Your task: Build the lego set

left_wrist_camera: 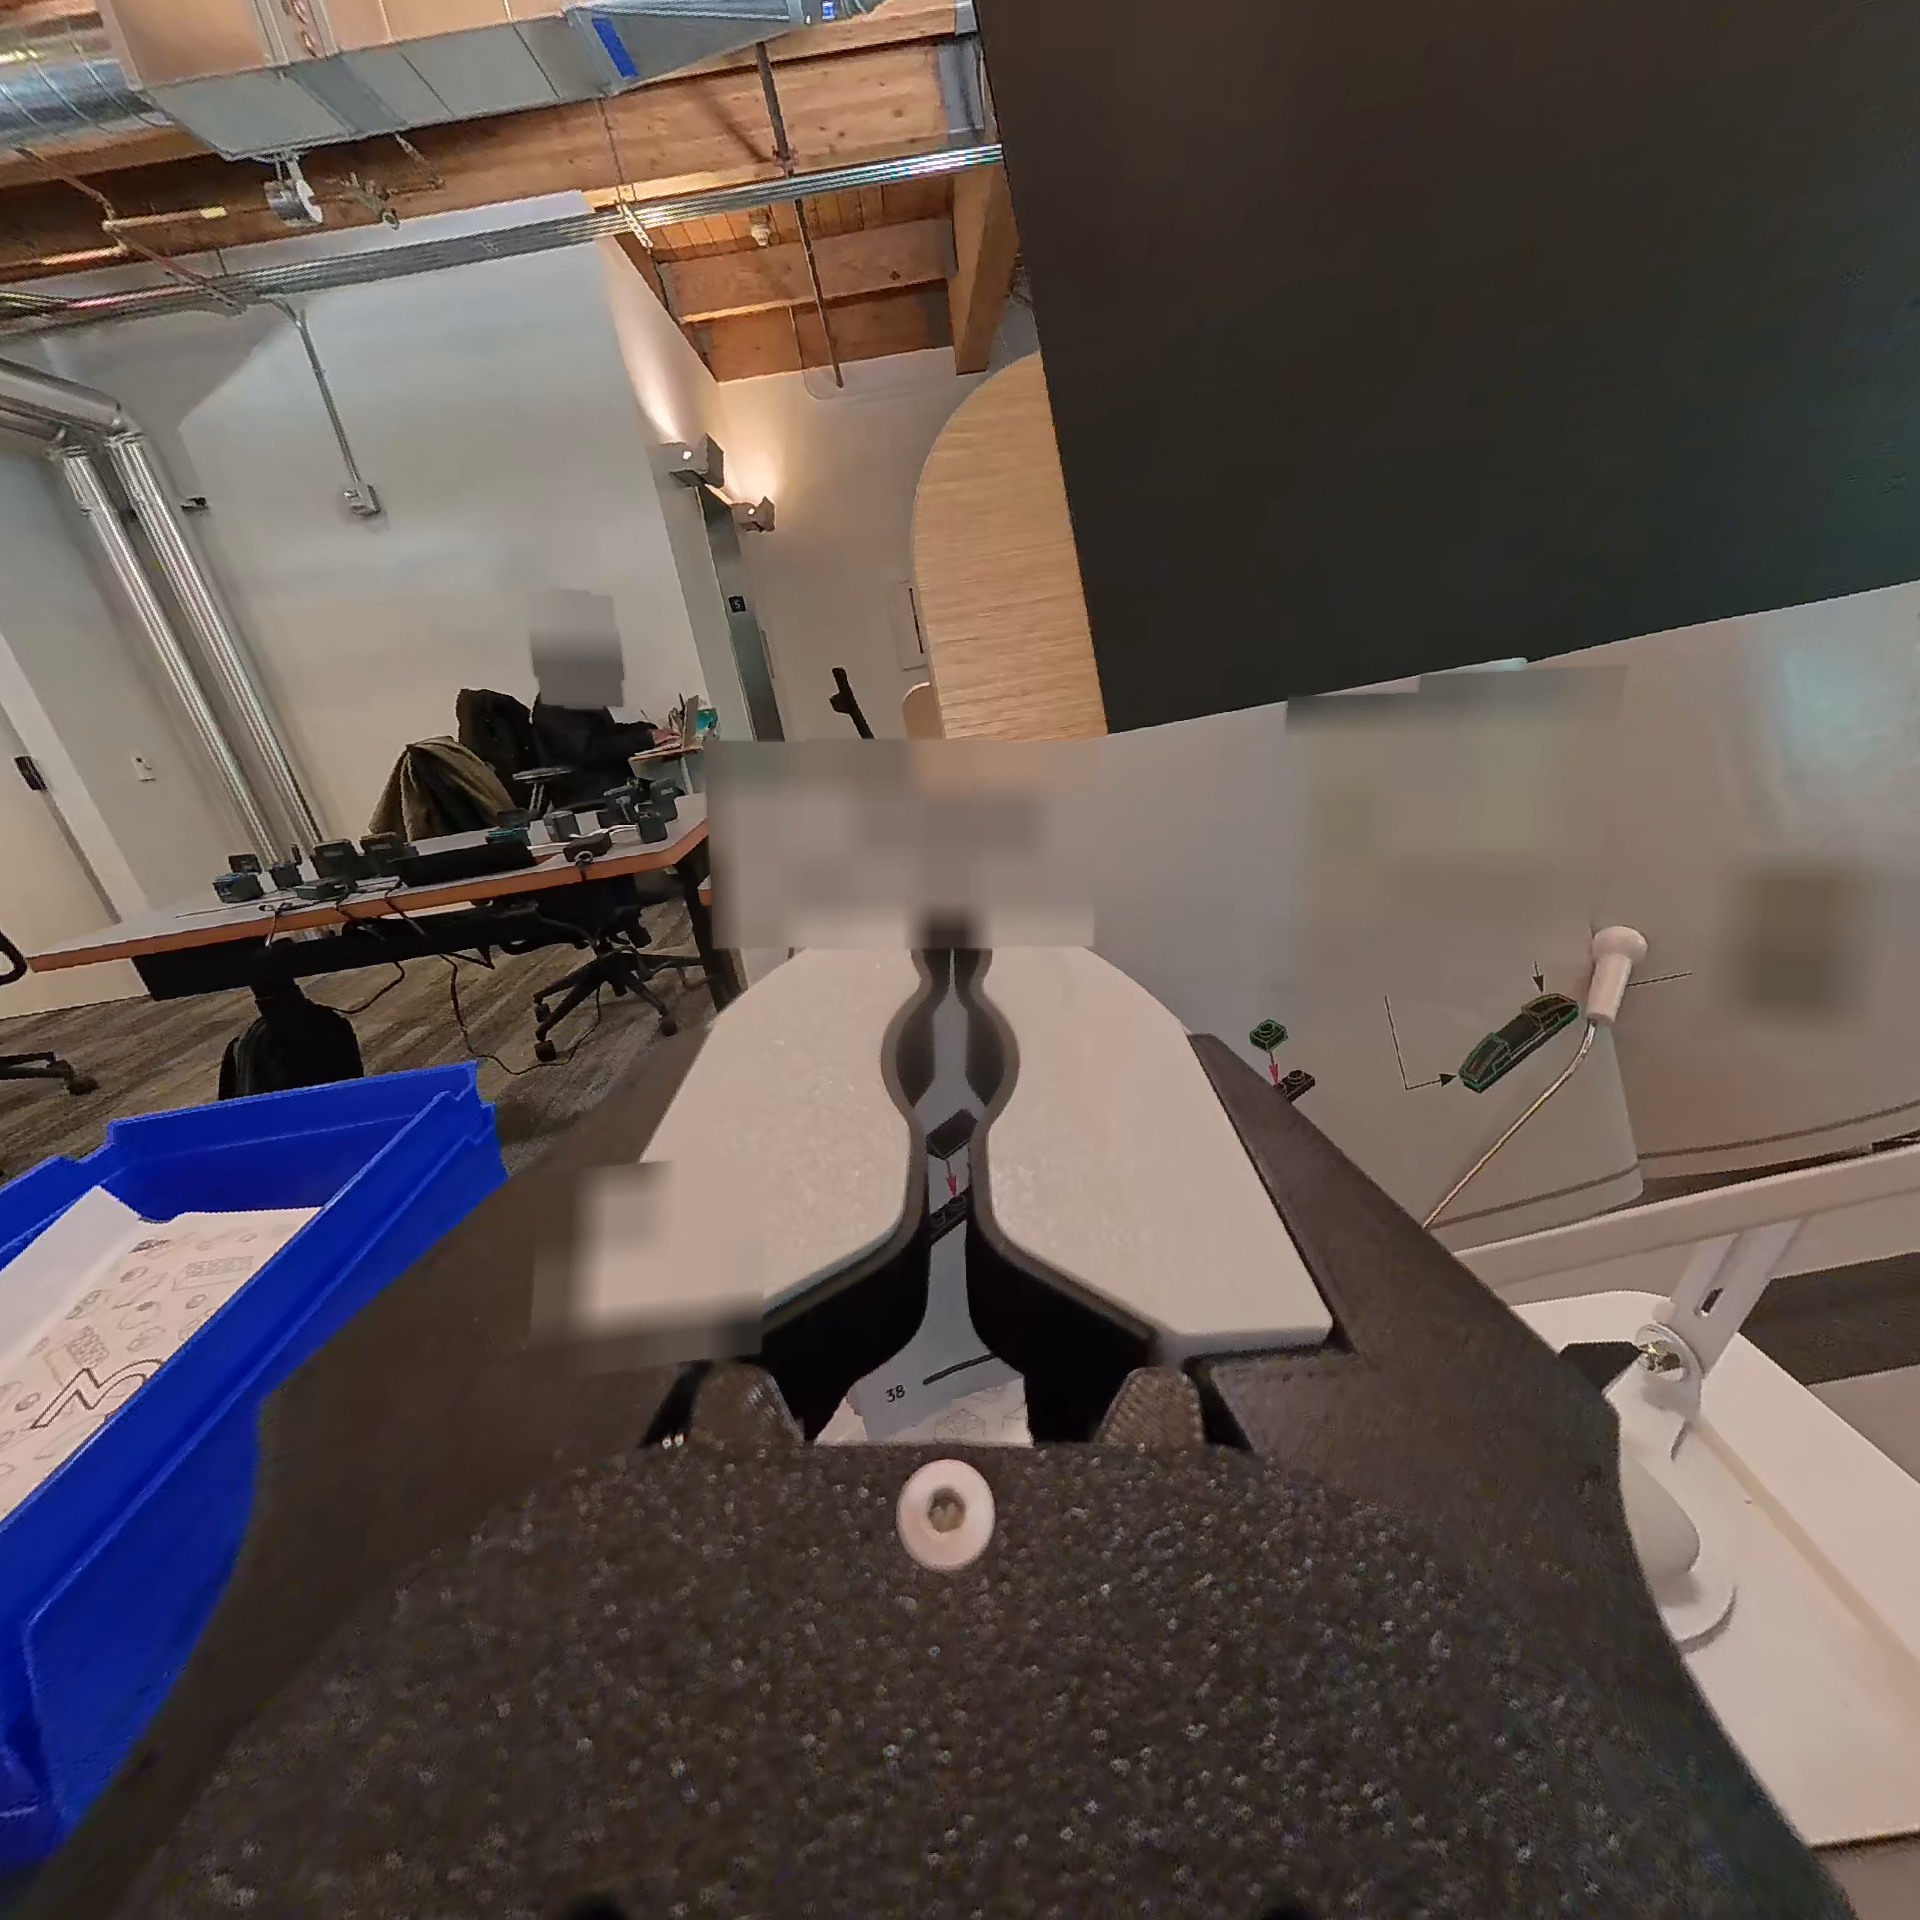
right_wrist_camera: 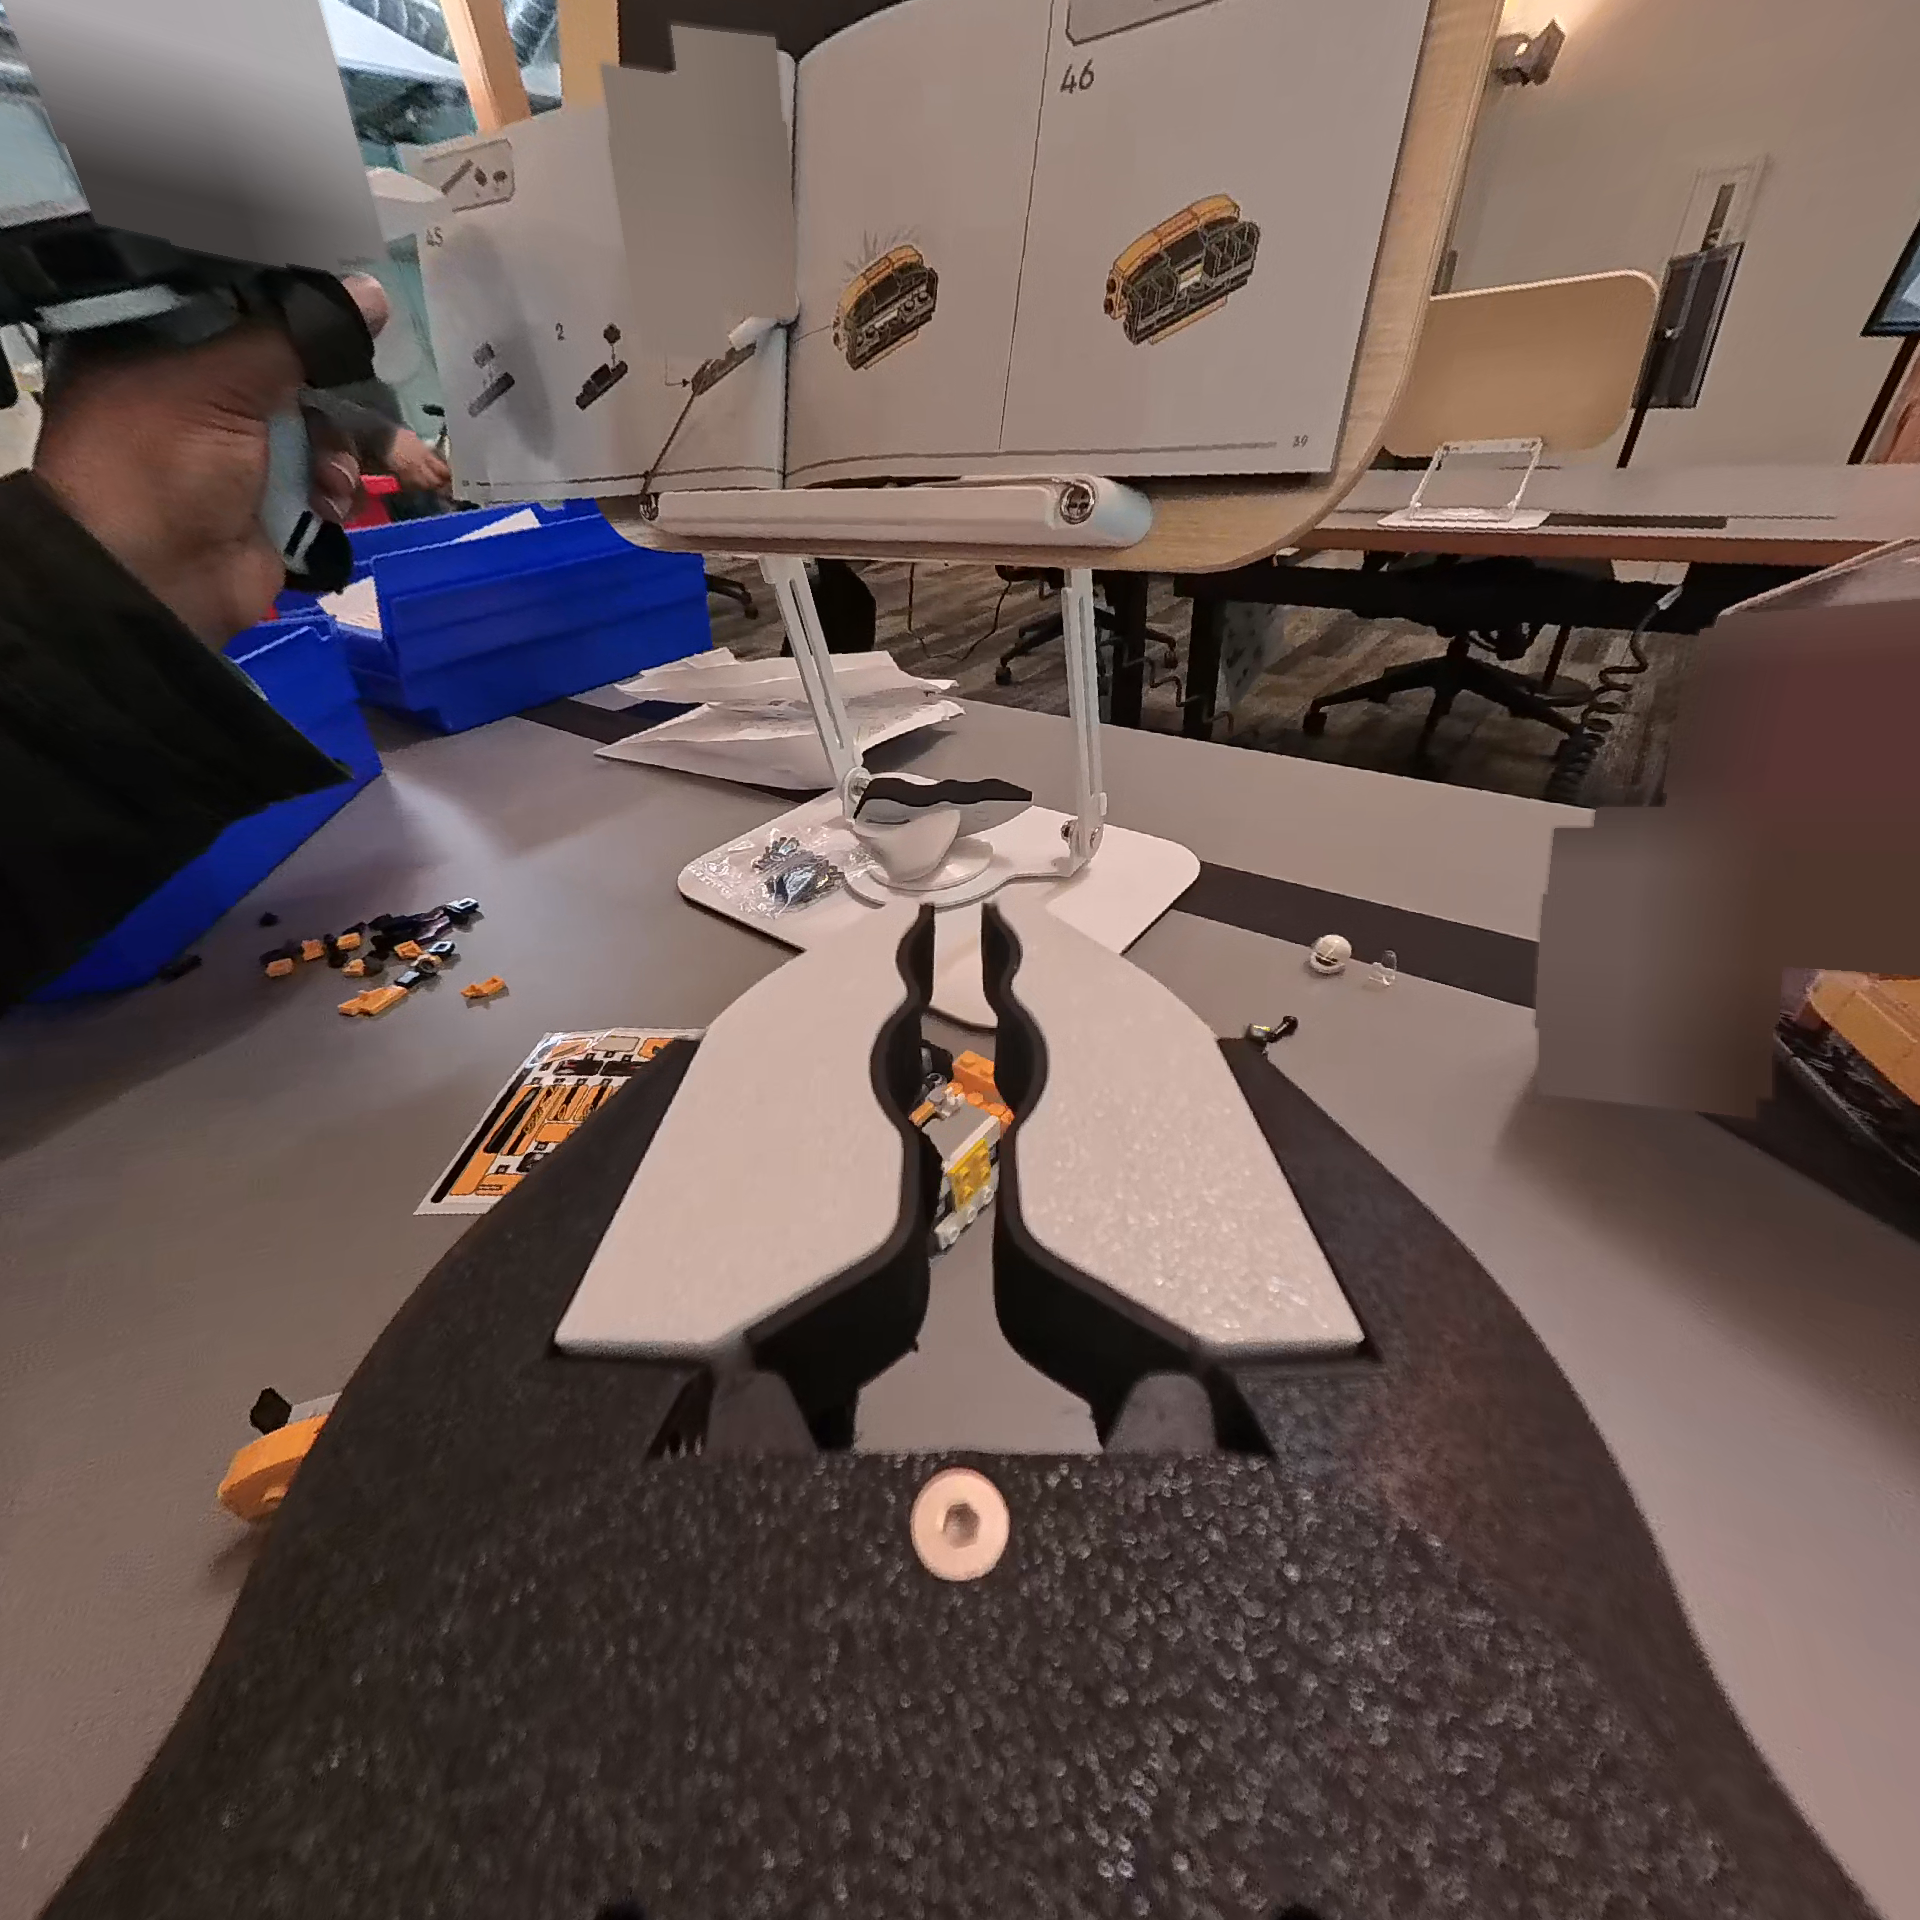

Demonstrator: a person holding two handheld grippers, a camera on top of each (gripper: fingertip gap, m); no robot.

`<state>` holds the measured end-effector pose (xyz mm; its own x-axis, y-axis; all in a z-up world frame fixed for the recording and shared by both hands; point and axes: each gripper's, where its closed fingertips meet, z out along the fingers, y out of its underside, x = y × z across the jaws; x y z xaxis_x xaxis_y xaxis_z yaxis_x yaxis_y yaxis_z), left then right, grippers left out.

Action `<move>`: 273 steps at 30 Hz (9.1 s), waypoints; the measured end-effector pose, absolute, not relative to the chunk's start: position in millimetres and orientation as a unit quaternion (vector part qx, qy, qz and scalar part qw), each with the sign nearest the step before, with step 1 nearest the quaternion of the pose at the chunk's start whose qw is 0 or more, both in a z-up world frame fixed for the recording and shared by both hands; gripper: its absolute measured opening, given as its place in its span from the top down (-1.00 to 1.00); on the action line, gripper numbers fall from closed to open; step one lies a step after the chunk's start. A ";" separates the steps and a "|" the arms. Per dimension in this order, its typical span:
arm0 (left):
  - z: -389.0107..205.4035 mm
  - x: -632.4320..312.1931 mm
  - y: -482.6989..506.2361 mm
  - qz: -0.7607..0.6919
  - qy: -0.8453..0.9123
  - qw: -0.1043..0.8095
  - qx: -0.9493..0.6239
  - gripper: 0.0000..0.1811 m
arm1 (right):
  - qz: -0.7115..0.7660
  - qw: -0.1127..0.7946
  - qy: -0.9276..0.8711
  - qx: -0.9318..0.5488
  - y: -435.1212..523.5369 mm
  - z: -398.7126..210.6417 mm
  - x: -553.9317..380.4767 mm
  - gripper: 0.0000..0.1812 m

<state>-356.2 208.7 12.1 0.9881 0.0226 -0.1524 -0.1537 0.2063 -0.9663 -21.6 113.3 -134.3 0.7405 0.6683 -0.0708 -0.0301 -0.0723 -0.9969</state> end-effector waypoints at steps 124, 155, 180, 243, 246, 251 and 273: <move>-258.3 -340.9 53.3 -0.060 0.586 0.076 -0.805 0.92 | 0.246 0.637 -0.266 -0.680 82.0 -139.0 13.9 0.92; -182.1 -341.0 17.1 -0.103 0.547 0.235 -0.797 0.79 | 0.244 0.629 -0.278 -0.684 78.7 -146.0 5.7 0.93; -252.0 -351.5 101.3 -0.087 0.441 0.096 -0.888 0.85 | 0.252 0.618 -0.278 -0.691 81.5 -151.6 8.2 0.93; -93.4 -113.2 -53.5 -0.072 0.615 0.678 -0.396 1.00 | 0.721 0.205 -0.349 -0.563 -58.2 -94.4 -120.0 0.78; -97.0 -110.8 -56.7 -0.067 0.623 0.676 -0.388 1.00 | 0.727 0.198 -0.345 -0.560 -59.7 -92.9 -120.3 0.91; -104.2 -114.6 -51.0 -0.095 0.615 0.662 -0.418 1.00 | 0.695 0.225 -0.380 -0.568 -57.8 -96.9 -116.1 0.92; -110.4 -287.0 50.9 -0.090 0.276 0.599 -0.746 0.94 | 0.257 0.253 -0.677 -0.641 -6.8 -250.1 -54.2 0.84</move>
<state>-287.0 50.9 -110.4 0.8315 -0.5198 -0.1962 -0.3038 -0.1298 -0.9439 -54.2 -6.8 -250.1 -0.0496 0.9987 0.0140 0.7382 0.0461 -0.6730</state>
